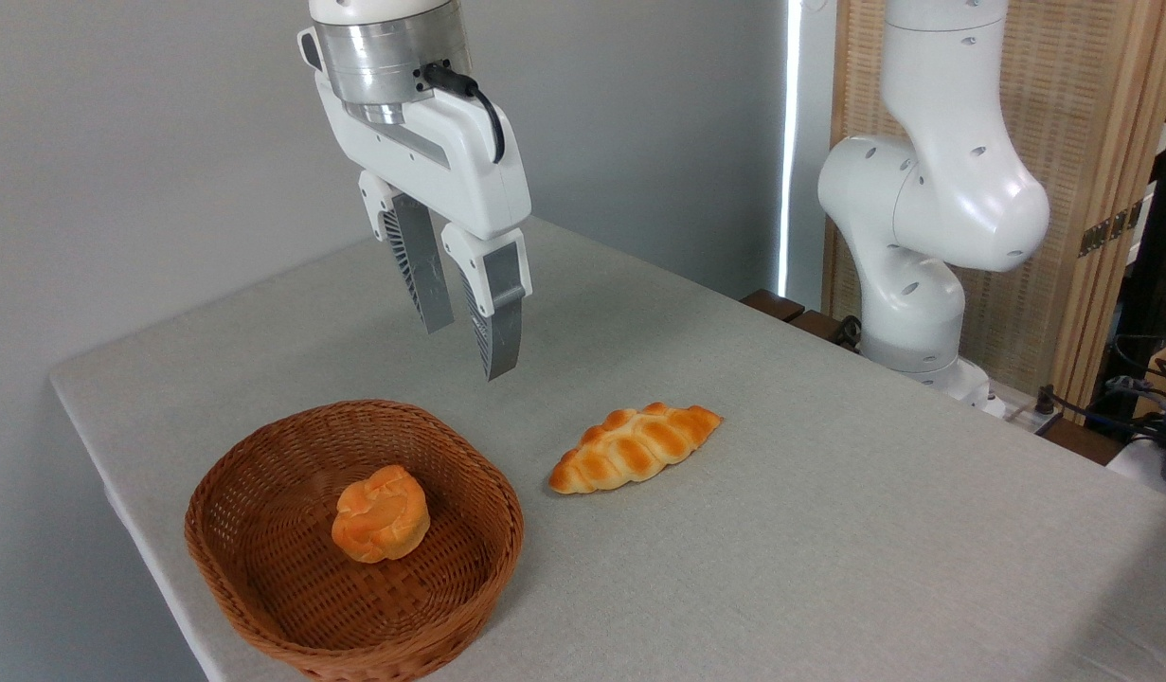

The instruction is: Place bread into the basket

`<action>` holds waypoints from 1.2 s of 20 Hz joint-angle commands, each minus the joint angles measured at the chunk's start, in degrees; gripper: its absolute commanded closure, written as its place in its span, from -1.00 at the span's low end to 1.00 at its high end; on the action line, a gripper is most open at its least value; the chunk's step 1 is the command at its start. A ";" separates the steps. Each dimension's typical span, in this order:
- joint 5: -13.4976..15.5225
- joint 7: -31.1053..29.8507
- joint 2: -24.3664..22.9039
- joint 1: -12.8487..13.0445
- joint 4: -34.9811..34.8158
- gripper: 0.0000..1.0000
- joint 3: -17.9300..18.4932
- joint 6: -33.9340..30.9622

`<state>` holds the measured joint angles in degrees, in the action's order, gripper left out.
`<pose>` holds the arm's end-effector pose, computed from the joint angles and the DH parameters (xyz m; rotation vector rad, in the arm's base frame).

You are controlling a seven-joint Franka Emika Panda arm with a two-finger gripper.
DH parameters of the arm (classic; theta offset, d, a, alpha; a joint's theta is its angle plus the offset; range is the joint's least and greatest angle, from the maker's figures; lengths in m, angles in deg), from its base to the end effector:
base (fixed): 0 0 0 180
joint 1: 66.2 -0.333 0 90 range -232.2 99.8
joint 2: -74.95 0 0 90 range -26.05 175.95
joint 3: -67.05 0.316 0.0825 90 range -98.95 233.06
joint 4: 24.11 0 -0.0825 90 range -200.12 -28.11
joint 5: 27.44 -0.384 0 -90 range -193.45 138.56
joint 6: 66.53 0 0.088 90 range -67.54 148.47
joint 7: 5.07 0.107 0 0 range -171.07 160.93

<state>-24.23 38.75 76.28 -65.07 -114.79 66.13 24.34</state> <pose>0.5618 -0.0259 0.6074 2.8390 -1.1989 0.0023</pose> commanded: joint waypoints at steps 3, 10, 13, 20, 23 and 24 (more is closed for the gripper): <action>-0.66 -0.67 -0.02 -0.61 0.77 -1.00 -0.39 -1.05; -0.57 -0.75 -0.02 -0.61 0.77 -1.00 -0.39 -1.05; -0.66 -0.75 -0.02 -0.61 0.77 -1.00 -0.39 -1.05; -0.66 -0.67 -0.54 -0.52 -0.20 -1.00 -0.39 -1.04; -0.66 -0.58 -1.68 -0.52 -2.39 -1.00 -0.39 0.44; -0.66 -0.58 -3.25 -0.52 -4.31 -1.00 -0.31 1.93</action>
<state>-24.23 38.75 76.25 -65.22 -115.08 66.09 24.34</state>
